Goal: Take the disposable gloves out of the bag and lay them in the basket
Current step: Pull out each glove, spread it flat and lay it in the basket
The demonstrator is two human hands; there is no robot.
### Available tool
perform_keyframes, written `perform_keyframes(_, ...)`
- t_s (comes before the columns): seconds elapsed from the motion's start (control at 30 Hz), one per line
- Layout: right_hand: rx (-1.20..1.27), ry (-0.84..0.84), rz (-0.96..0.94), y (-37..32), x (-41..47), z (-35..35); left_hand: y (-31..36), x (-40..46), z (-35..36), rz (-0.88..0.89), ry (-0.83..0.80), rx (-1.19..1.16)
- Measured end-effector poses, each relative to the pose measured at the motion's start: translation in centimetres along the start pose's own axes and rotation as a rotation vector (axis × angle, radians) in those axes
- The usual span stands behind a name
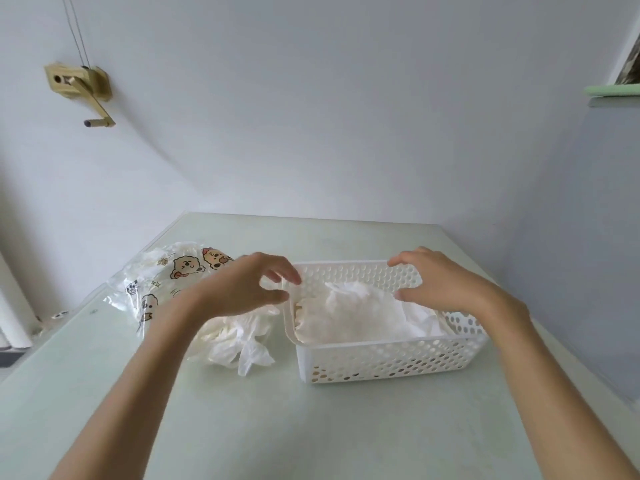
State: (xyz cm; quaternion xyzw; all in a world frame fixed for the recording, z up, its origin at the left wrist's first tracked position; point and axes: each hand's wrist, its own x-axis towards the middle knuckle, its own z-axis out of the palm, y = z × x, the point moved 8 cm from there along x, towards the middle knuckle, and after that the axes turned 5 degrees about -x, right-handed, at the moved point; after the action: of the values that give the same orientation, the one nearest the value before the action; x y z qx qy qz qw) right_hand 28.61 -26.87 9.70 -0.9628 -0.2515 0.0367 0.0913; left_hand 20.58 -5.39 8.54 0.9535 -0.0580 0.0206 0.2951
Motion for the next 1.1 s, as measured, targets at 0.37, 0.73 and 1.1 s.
perform_keyframes(0.37,-0.278,0.226,-0.257,-19.7,1.2,6.1,-11.4,-4.8,-2.8,-0.287,0.095,-0.054)
perform_keyframes(0.73,0.335,-0.019,-0.236,-19.2,3.8,4.3,-10.0,-5.2,-4.5,-0.097,0.139,-0.26)
perform_keyframes(1.1,0.798,0.142,-0.274,-19.3,3.4,1.9,-8.0,-4.6,-6.6,-0.016,0.508,-0.233)
